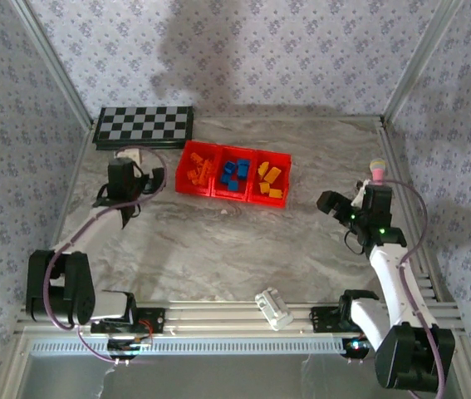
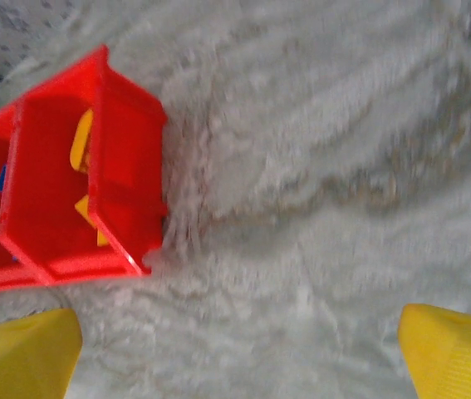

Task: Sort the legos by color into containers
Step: Reset both arms

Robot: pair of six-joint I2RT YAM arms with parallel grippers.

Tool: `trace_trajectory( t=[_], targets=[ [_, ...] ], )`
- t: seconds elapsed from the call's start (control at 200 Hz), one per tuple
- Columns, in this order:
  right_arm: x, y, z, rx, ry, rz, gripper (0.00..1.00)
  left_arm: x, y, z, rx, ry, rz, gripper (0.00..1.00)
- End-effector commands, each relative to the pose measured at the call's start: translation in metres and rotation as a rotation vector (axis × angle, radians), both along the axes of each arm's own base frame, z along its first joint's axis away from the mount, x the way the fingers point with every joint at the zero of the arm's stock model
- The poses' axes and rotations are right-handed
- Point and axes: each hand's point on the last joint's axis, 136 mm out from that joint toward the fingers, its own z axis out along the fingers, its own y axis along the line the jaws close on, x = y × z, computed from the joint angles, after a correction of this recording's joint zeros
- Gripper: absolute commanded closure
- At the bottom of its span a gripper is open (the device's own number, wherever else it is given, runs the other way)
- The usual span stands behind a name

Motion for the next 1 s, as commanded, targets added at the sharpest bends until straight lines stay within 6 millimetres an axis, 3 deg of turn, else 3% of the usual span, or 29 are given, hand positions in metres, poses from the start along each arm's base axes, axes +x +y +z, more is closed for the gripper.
trace_trajectory(
  t=[0.0,0.08,0.15,0.35,0.54,0.65,0.69,0.79,0.84,0.88,0.925,0.995],
  targets=[
    [0.025,-0.012,0.030,-0.256,-0.244,0.039,0.00,-0.001,0.015,0.027,0.051,-0.195,0.063,0.00],
    [0.032,-0.017,0.033,-0.393,-0.351,0.034,0.00,-0.015,0.028,0.018,0.097,-0.250,0.100,0.00],
    [0.040,-0.021,0.024,-0.477,-0.381,0.039,0.00,-0.023,0.037,0.009,0.140,-0.282,0.129,0.00],
    [0.068,-0.027,-0.035,-0.609,-0.345,0.034,0.00,-0.015,0.049,0.005,0.146,-0.334,0.118,0.00],
    [0.079,-0.010,-0.044,-0.711,-0.409,0.097,0.00,-0.025,0.051,-0.003,0.149,-0.297,0.114,0.00],
    [0.073,-0.012,-0.042,-0.719,-0.444,0.057,0.00,-0.034,0.061,-0.035,0.205,-0.166,0.148,0.00],
    [0.073,-0.014,-0.045,-0.702,-0.445,0.055,0.00,-0.034,0.066,-0.035,0.218,-0.204,0.183,0.00],
    [0.080,-0.021,-0.060,-0.632,-0.434,0.062,0.00,-0.027,0.048,-0.037,0.152,-0.219,0.081,0.00],
    [0.089,-0.027,-0.058,-0.640,-0.409,0.034,0.00,-0.025,0.036,-0.049,0.137,-0.243,0.012,0.00],
    [0.090,-0.031,-0.068,-0.603,-0.319,0.051,0.00,-0.021,0.032,-0.062,0.136,-0.253,-0.014,0.00],
    [0.095,-0.032,-0.066,-0.552,-0.344,0.072,0.00,-0.011,0.029,-0.054,0.138,-0.317,-0.027,0.00],
    [0.093,-0.033,-0.064,-0.558,-0.354,0.071,0.00,-0.009,0.024,-0.069,0.132,-0.170,-0.072,0.00]
  ],
)
